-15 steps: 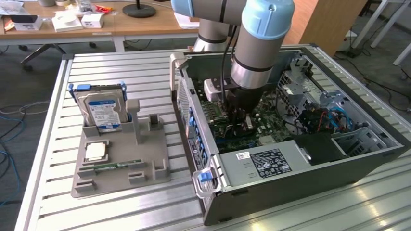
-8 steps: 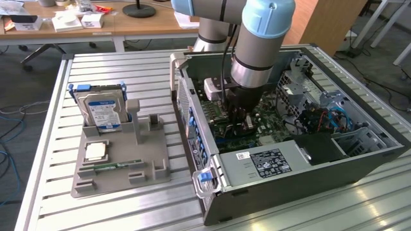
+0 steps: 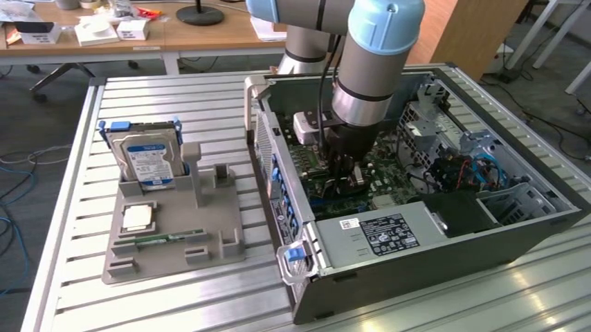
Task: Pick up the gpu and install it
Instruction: 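Insert the gpu into the slot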
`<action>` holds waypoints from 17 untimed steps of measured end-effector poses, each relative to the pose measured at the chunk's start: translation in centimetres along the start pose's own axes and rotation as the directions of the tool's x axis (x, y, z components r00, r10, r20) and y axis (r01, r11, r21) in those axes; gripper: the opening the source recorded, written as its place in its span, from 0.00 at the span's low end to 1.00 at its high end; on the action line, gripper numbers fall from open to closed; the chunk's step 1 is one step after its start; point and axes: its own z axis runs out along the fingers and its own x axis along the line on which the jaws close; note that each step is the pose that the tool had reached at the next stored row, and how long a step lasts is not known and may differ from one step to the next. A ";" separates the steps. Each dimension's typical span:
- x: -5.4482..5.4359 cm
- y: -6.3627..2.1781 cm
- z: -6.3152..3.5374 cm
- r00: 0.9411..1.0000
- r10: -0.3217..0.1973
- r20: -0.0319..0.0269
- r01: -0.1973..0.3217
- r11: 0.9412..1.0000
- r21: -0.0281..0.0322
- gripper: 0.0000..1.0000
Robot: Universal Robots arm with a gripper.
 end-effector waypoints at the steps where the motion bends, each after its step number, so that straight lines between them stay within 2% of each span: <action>1: 0.0 0.00 0.00 1.000 0.000 0.000 0.000 1.000 0.000 0.38; 6: 0.0 0.00 0.00 1.000 0.000 0.000 0.000 1.000 0.000 0.38; 7: 0.0 0.00 0.00 1.000 0.000 0.000 0.000 1.000 0.000 0.37; 8: 0.0 0.00 0.01 1.000 0.000 0.000 0.000 1.000 0.000 0.31; 10: 0.0 -0.01 0.00 1.000 0.000 0.000 0.000 1.000 0.000 0.28; 17: 0.0 0.00 0.00 1.000 0.000 0.000 0.000 1.000 0.000 0.28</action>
